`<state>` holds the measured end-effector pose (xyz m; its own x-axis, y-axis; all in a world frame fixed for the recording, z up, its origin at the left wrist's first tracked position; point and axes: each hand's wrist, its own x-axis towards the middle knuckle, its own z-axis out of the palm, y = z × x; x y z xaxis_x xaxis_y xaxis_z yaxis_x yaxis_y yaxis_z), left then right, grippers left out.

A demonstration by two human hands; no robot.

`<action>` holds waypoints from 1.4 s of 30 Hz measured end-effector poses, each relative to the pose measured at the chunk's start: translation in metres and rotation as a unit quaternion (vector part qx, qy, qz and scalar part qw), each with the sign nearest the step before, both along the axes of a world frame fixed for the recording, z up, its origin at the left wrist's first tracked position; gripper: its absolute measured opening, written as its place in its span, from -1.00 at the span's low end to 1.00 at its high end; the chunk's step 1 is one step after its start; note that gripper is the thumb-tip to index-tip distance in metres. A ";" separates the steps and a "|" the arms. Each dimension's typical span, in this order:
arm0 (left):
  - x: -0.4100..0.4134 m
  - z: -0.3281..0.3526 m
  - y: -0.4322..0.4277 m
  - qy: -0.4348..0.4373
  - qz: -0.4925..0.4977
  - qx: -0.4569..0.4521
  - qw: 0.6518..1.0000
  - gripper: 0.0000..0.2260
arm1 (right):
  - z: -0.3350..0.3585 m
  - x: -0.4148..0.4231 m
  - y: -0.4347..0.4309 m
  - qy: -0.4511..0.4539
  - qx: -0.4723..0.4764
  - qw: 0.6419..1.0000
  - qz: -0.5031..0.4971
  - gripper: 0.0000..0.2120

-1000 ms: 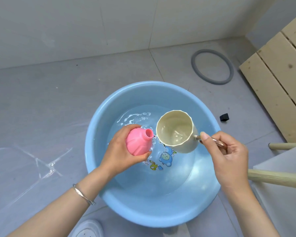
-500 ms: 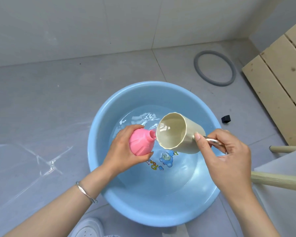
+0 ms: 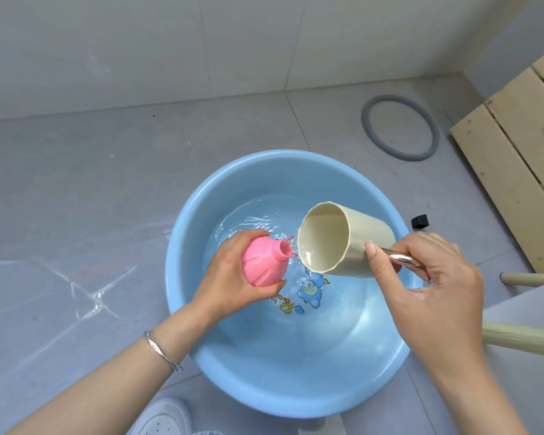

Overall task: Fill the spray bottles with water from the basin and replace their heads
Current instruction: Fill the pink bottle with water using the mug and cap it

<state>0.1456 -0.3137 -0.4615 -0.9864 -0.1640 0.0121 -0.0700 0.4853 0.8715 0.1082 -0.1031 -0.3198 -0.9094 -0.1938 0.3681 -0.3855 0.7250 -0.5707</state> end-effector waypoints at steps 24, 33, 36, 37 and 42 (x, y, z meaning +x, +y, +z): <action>0.000 0.001 0.000 -0.006 0.000 0.003 1.000 -0.35 | 0.009 0.000 -0.006 0.099 0.079 0.992 0.021 -0.70; -0.001 0.001 0.000 -0.005 -0.005 0.000 1.000 -0.36 | 0.012 0.002 -0.013 0.153 0.109 0.981 0.048 -0.72; -0.001 0.001 0.000 -0.007 -0.004 0.002 1.000 -0.36 | 0.013 0.002 -0.014 0.171 0.118 0.976 0.060 -0.73; -0.001 0.001 0.000 -0.007 -0.004 0.002 1.000 -0.36 | 0.013 0.002 -0.015 0.177 0.120 0.975 0.064 -0.73; -0.001 0.001 0.000 -0.004 -0.005 0.000 1.000 -0.36 | 0.011 0.001 -0.016 0.210 0.146 0.963 0.089 -0.75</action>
<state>0.1443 -0.3141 -0.4604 -0.9880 -0.1545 0.0047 -0.0719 0.4865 0.8707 0.1089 -0.1192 -0.3084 -0.6343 -0.4840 0.6028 -0.6715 0.7314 -0.1192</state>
